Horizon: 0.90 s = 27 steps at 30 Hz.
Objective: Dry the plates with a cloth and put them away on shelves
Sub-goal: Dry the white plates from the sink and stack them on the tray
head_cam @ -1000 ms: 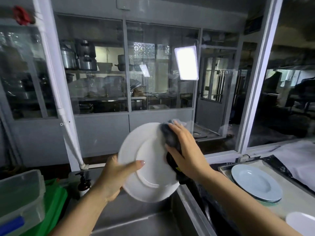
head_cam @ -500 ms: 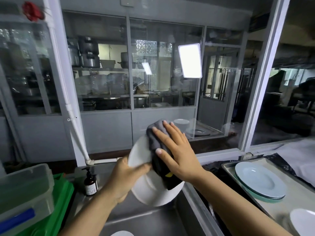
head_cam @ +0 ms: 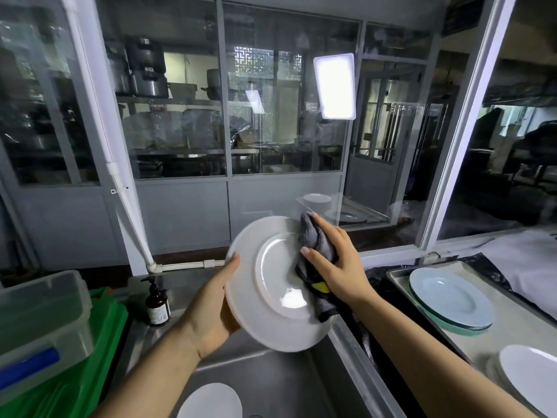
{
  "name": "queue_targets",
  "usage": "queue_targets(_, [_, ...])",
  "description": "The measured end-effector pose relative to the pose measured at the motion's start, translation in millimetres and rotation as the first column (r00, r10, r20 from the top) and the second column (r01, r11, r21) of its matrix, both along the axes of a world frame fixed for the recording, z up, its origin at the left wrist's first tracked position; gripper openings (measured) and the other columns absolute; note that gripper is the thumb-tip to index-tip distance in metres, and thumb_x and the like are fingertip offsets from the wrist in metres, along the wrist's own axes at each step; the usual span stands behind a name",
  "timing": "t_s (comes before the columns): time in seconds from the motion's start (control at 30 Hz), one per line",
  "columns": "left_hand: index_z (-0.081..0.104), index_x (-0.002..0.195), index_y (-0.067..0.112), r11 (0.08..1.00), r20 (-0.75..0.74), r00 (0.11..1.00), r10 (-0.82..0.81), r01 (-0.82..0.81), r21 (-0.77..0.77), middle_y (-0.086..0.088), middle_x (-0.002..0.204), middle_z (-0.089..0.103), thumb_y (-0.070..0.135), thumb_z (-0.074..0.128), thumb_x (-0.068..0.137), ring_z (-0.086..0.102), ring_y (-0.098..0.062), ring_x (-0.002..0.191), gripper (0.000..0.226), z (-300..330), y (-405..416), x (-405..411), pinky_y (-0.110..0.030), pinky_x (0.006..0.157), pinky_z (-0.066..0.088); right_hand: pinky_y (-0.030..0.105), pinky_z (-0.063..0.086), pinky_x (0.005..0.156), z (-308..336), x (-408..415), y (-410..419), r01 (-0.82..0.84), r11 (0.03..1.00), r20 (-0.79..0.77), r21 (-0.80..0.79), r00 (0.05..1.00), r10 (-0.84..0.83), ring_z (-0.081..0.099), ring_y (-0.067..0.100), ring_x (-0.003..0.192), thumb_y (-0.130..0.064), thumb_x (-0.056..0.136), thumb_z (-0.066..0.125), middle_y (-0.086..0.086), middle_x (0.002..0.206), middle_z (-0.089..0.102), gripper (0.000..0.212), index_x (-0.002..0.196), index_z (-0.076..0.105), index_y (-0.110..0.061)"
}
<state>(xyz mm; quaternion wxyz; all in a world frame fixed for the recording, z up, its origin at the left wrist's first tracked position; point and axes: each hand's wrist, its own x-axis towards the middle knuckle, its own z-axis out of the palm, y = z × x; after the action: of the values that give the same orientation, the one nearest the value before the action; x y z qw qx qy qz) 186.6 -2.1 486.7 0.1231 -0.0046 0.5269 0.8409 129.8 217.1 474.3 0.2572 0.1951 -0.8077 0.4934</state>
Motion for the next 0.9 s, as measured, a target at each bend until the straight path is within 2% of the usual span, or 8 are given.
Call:
queue_targets(0.1, [0.067,0.121,0.016,0.990,0.029,0.993,-0.117,0.119,-0.075,-0.015,0.117,0.069,0.051,0.053,0.080,0.066,-0.031,0.108,0.056,4.9,-9.4,-8.7,-0.046,0.103,0.043,0.019,0.032,0.107,5.8,-1.1,-1.0,-0.048,0.993,0.005,0.105,0.999,0.047,0.042,-0.003,0.129,-0.041,0.084,0.066,-0.018,0.135,0.048,0.062,0.142,0.044,-0.038])
queue_targets(0.23, [0.066,0.119,0.018,0.987,0.014,0.990,-0.138,0.139,-0.078,-0.009,0.116,0.071,0.056,0.044,0.087,0.068,-0.025,0.105,0.054,6.6,-6.7,-12.1,-0.039,0.093,0.052,0.032,0.027,0.117,9.3,-8.7,-7.6,-0.025,0.976,-0.013,0.215,1.000,0.029,0.030,0.002,0.140,-0.046,0.089,0.058,-0.016,0.150,0.039,0.064,0.148,0.036,-0.035])
queue_targets(0.37, [0.061,0.127,0.017,0.993,-0.018,0.995,-0.102,0.103,0.059,-0.007,0.123,0.068,0.050,0.034,0.098,0.065,-0.021,0.113,0.052,-1.6,6.5,-14.1,-0.041,0.097,0.049,0.050,0.016,0.119,4.5,0.2,-32.0,-0.064,0.913,-0.093,0.403,0.990,0.110,0.012,0.009,0.149,-0.051,0.092,0.047,-0.009,0.160,0.023,0.063,0.150,0.026,-0.039])
queue_targets(0.47, [0.059,0.131,0.015,0.979,-0.033,0.998,-0.056,0.061,0.194,-0.009,0.129,0.064,0.047,0.033,0.100,0.061,-0.020,0.118,0.052,-8.3,5.2,-18.8,-0.038,0.098,0.050,0.058,0.013,0.118,-8.5,18.2,-54.5,-0.162,0.850,-0.070,0.501,0.972,0.226,0.006,0.013,0.151,-0.047,0.094,0.047,-0.011,0.163,0.014,0.063,0.153,0.024,-0.037])
queue_targets(0.67, [0.058,0.132,0.013,0.959,-0.021,1.000,0.014,-0.007,0.284,-0.011,0.131,0.063,0.056,0.033,0.096,0.059,-0.023,0.122,0.062,-19.5,3.7,-17.3,-0.041,0.109,0.038,0.061,0.021,0.113,-40.1,29.0,-53.8,-0.051,0.853,-0.292,0.519,0.928,0.233,0.014,0.026,0.150,-0.027,0.088,0.062,0.005,0.161,0.021,0.069,0.151,0.034,-0.023])
queue_targets(0.73, [0.059,0.130,0.014,0.948,-0.023,0.998,0.052,-0.042,0.317,-0.009,0.128,0.065,0.056,0.031,0.097,0.061,-0.020,0.118,0.060,-23.1,9.9,-14.0,-0.039,0.106,0.041,0.062,0.021,0.113,-44.0,24.7,-47.4,0.000,0.885,-0.288,0.466,0.945,0.152,0.017,0.025,0.149,-0.032,0.087,0.056,0.004,0.160,0.024,0.068,0.150,0.032,-0.028])
queue_targets(0.83, [0.057,0.129,0.012,0.929,-0.034,0.993,0.116,-0.097,0.357,-0.011,0.126,0.066,0.056,0.029,0.098,0.063,-0.023,0.115,0.061,-28.6,16.3,-11.4,-0.041,0.101,0.048,0.061,0.023,0.113,-53.8,22.5,-42.7,0.062,0.958,-0.226,0.281,0.974,0.003,0.017,0.026,0.149,-0.034,0.088,0.052,0.003,0.160,0.025,0.065,0.150,0.033,-0.029])
queue_targets(0.9, [0.055,0.132,0.011,0.925,-0.029,0.991,0.133,-0.113,0.363,-0.012,0.127,0.065,0.058,0.028,0.098,0.062,-0.025,0.117,0.064,-33.3,19.7,-10.6,-0.043,0.103,0.046,0.058,0.023,0.115,-63.5,28.8,-46.1,0.085,0.970,-0.197,0.227,0.980,-0.040,0.014,0.025,0.150,-0.032,0.089,0.051,0.002,0.161,0.022,0.065,0.150,0.029,-0.031])
